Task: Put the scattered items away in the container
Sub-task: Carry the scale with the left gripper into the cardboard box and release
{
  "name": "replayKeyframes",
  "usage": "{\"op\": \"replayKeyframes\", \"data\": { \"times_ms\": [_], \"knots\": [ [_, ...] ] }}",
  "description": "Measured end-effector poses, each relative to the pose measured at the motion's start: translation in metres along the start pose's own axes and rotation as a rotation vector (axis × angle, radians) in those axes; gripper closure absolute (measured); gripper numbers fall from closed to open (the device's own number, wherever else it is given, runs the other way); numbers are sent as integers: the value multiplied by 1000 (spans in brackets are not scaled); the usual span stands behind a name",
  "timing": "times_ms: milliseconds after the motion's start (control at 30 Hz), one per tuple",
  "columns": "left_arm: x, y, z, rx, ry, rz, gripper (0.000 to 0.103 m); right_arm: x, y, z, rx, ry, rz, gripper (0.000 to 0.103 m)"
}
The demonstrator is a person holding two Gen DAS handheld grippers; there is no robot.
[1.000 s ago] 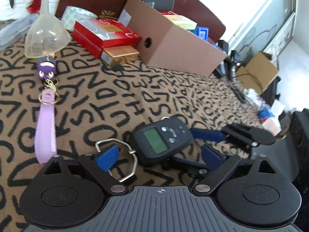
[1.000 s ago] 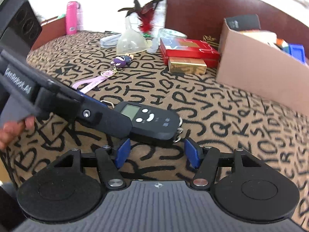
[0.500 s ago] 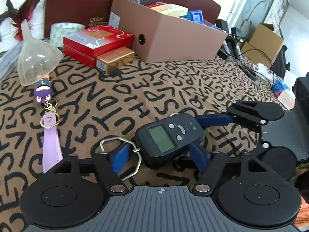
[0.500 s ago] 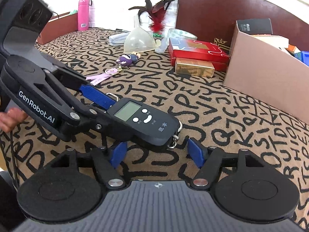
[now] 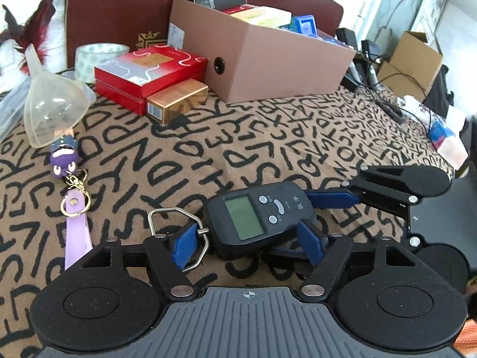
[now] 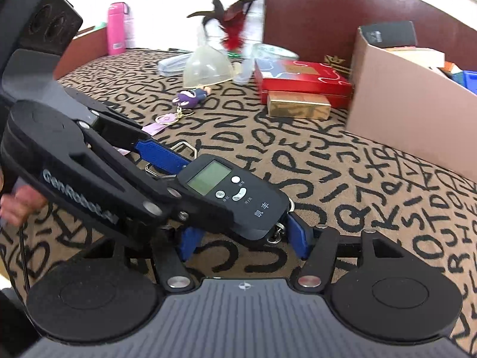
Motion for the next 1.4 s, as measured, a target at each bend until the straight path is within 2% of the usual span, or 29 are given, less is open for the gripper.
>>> {"op": "replayKeyframes", "data": {
  "times_ms": [133,233,333,400,500,700,867,1033,1333,1400],
  "knots": [
    [8,-10,12,3,-44,3,30,2,-2,12,3,-9,-33,39],
    [28,-18,21,-2,-98,6,32,12,-8,23,-9,-43,-46,39],
    [59,-30,26,-18,-160,-2,33,30,-20,39,-38,-102,-40,39],
    [82,-41,27,-31,-203,-21,29,45,-33,50,-59,-145,-45,39],
    [114,-57,25,-49,-257,-47,28,66,-52,63,-103,-203,-28,39],
    [187,-79,9,-99,-324,-75,29,108,-97,84,-191,-295,-3,39],
    [245,-92,-16,-102,-376,-118,27,144,-138,86,-260,-352,12,39],
    [290,-91,-61,-95,-371,-119,27,171,-187,67,-295,-372,-21,39],
    [339,-74,-159,-79,-331,-117,27,189,-279,4,-325,-337,-99,39],
    [343,-69,-177,-61,-324,-116,22,189,-292,-11,-324,-326,-123,39]
  ]
}}
Point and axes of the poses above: each gripper's, at about its wrist camera, not at the fingertips, and z roughly against the way its jaws point, y to its left, x to its top, the point moved 4 cm from there along -z, roughly the way its jaws point, and after that the axes turned 9 degrees about -y, right-handed, at the moved point
